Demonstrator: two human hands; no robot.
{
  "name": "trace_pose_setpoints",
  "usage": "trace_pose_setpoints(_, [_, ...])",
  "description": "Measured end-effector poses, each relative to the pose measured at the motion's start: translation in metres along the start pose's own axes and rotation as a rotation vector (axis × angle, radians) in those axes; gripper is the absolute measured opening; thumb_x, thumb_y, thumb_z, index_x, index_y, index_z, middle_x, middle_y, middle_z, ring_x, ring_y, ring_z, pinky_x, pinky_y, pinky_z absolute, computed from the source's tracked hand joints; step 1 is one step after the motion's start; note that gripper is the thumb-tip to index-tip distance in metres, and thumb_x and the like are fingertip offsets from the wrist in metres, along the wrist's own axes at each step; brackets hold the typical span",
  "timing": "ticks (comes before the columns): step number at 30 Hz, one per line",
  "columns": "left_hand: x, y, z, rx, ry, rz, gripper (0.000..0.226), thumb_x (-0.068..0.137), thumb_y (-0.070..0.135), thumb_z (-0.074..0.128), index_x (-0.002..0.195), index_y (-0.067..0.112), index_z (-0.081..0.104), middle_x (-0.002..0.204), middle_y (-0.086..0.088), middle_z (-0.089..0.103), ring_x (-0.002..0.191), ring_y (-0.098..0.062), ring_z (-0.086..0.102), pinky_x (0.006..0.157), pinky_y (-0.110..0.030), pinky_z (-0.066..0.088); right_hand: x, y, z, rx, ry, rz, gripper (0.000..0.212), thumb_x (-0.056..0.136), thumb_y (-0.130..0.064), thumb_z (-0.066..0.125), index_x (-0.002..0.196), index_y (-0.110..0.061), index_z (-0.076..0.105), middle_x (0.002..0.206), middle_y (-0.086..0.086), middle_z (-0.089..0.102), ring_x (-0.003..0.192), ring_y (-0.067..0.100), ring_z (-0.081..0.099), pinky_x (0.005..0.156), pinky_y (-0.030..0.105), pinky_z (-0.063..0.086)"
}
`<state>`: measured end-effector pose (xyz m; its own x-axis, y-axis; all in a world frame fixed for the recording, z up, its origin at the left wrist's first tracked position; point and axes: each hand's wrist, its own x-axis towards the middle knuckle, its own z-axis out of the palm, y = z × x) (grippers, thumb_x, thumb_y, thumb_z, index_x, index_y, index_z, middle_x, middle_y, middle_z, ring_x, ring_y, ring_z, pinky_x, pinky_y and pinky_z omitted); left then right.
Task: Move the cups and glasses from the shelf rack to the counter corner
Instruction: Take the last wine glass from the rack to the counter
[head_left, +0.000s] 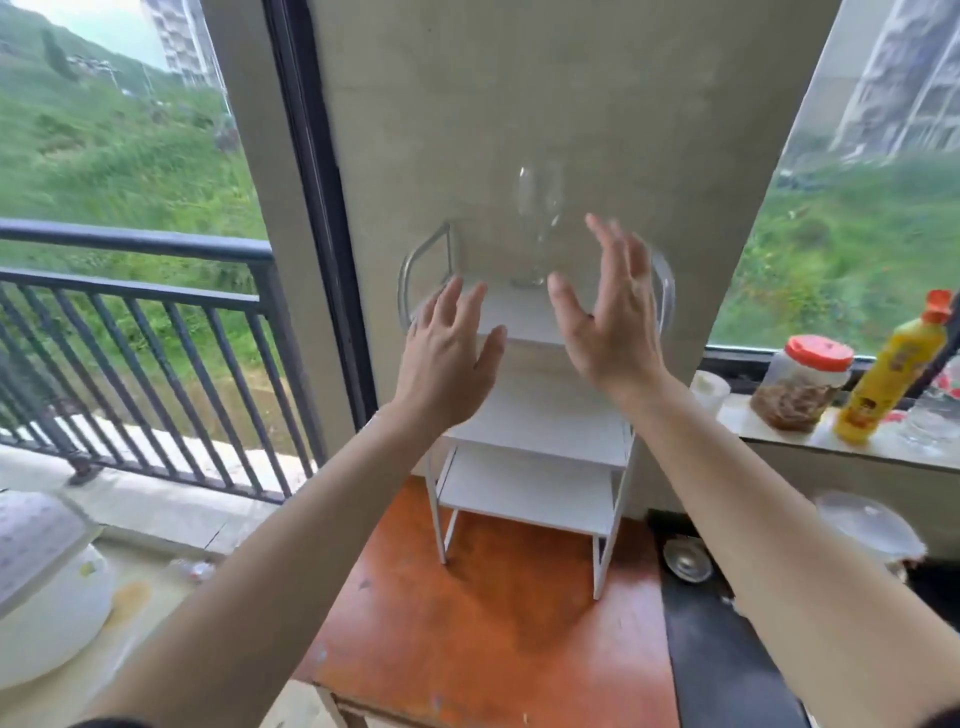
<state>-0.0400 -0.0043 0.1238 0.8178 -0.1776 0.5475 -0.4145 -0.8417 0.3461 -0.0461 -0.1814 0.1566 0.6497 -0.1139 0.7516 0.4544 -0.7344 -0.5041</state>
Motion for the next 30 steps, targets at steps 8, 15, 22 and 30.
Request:
trace_pose_setpoints(8, [0.040, -0.019, 0.037, 0.194, -0.079, 0.023, 0.048, 0.105, 0.043, 0.026, 0.133, 0.021, 0.057, 0.141, -0.004, 0.056, 0.135, -0.025, 0.044, 0.115, -0.044, 0.024, 0.115, 0.035, 0.043, 0.050, -0.180, 0.216, 0.073, 0.096, -0.038, 0.060, 0.159, -0.023, 0.025, 0.151, 0.019, 0.034, 0.139, 0.032, 0.040, 0.112, 0.029, 0.027])
trace_pose_setpoints(15, [0.045, -0.024, 0.036, 0.229, -0.004, 0.049, 0.042, 0.101, 0.043, 0.037, 0.121, 0.023, 0.067, 0.127, 0.001, 0.067, 0.120, -0.025, 0.059, 0.103, -0.041, 0.037, 0.160, 0.054, 0.078, 0.066, -0.223, 0.187, 0.049, 0.089, -0.055, 0.065, 0.118, -0.017, 0.054, 0.109, 0.007, 0.055, 0.096, 0.024, 0.054, 0.073, 0.026, 0.030])
trace_pose_setpoints(22, [0.052, -0.027, 0.037, 0.203, -0.052, 0.006, 0.044, 0.100, 0.049, 0.038, 0.129, 0.028, 0.063, 0.137, 0.003, 0.061, 0.128, -0.025, 0.051, 0.108, -0.040, 0.028, 0.150, 0.055, 0.066, 0.171, -0.245, 0.146, 0.055, 0.089, -0.050, 0.071, 0.120, -0.012, 0.046, 0.113, 0.003, 0.052, 0.098, 0.019, 0.050, 0.077, 0.023, 0.032])
trace_pose_setpoints(30, [0.037, -0.010, 0.033, 0.042, -0.084, -0.125, 0.059, 0.099, 0.053, 0.043, 0.149, 0.021, 0.041, 0.152, -0.003, 0.046, 0.144, -0.023, 0.032, 0.118, -0.041, 0.018, 0.101, 0.023, 0.008, 0.385, -0.262, 0.316, 0.088, 0.086, -0.056, 0.072, 0.154, -0.016, 0.034, 0.139, 0.006, 0.050, 0.126, 0.025, 0.056, 0.100, 0.045, 0.053])
